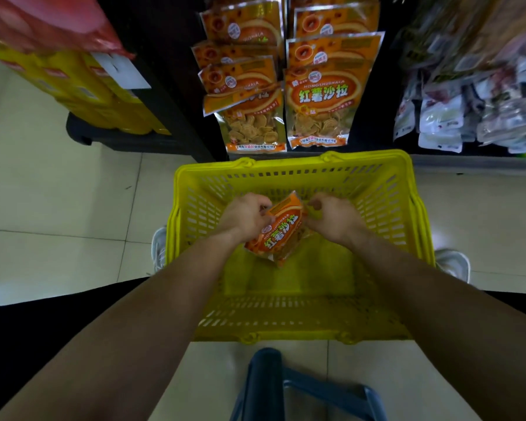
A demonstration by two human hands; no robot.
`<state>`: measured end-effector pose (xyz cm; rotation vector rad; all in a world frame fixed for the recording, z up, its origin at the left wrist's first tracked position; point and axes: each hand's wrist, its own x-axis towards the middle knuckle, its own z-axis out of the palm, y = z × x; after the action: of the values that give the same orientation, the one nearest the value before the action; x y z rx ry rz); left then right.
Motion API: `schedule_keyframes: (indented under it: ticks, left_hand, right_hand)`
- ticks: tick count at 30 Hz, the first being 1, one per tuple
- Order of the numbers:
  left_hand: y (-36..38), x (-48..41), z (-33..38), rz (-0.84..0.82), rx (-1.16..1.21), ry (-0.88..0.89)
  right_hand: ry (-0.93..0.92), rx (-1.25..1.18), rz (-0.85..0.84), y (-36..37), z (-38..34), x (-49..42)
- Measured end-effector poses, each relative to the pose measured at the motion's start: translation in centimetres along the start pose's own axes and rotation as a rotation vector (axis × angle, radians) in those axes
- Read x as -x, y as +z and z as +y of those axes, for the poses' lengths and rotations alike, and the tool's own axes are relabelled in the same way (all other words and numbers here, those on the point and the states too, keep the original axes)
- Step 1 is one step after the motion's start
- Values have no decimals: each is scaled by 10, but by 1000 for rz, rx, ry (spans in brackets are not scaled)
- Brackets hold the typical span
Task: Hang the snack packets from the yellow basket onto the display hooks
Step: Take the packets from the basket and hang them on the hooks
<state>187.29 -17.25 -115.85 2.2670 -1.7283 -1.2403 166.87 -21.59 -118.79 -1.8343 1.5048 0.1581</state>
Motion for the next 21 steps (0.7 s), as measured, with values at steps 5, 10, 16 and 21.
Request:
schedule_keyframes:
  ticks: [5,10,16,21]
  left_hand:
    - [-39,31,32,82,-34,43]
    - [-98,84,73,166,-72,189]
    - [-161,153,118,226,-13,359]
    - [-182,179,127,311,118,422]
  right_hand:
    - [-178,-17,42,-59,-38,29]
    - [-376,169,252,-128,-84,83]
    - [-466,30,204,-198,-111,144]
    - [-555,-266,235,-219,-114,164]
